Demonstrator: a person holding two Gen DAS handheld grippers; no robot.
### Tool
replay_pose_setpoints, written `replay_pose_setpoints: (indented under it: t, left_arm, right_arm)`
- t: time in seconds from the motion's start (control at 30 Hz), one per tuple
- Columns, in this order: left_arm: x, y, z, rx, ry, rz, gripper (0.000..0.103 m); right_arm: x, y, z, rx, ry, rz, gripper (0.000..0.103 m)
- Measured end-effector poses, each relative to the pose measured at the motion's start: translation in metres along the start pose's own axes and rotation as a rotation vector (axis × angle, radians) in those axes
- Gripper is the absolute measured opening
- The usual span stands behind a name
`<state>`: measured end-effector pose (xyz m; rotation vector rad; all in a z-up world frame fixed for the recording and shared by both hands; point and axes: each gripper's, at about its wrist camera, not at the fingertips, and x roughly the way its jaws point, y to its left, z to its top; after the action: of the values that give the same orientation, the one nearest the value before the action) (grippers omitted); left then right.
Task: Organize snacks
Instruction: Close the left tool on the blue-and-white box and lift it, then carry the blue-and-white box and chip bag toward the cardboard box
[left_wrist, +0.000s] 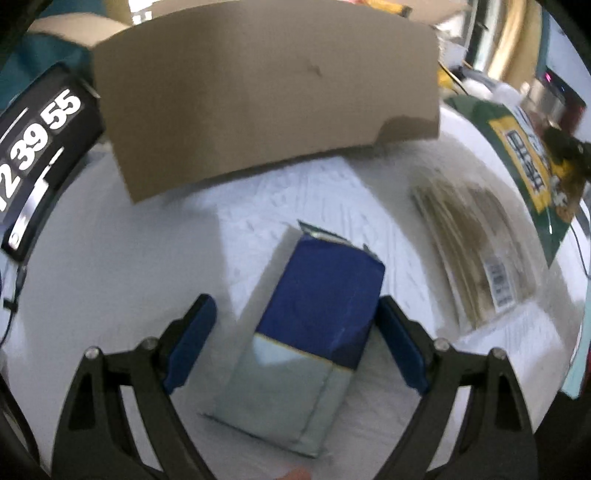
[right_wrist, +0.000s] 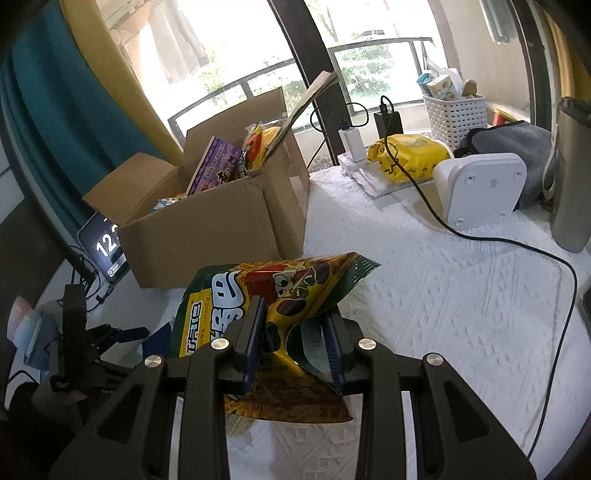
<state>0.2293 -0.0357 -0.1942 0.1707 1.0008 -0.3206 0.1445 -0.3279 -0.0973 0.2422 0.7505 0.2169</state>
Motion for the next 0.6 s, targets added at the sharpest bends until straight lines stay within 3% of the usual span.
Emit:
replay_pose_setpoints:
  t: [0.07,0.2,0.23,0.6]
  left_arm:
    - [-0.001,-0.001,-0.003,-0.013,-0.011,0.012,0.088]
    - [-0.014,0.002,-0.013,-0.058,-0.036,0.035,0.060]
    - [-0.016,0.006,-0.015,-0.087,-0.036,0.017,0.058]
    - [-0.079,0.022,-0.012,-0.207,-0.185,0.031,0.055]
  right_arm:
    - [0.001,0.001,0.002,-0.003,-0.002,0.002,0.033]
    - [0.002,0.004,0.006,-0.006,-0.005,0.016,0.033]
    - [0.002,0.007,0.008,-0.010,-0.007,0.022,0.033]
    - [0.000,0.028,0.037,-0.079,-0.053,0.054,0.033]
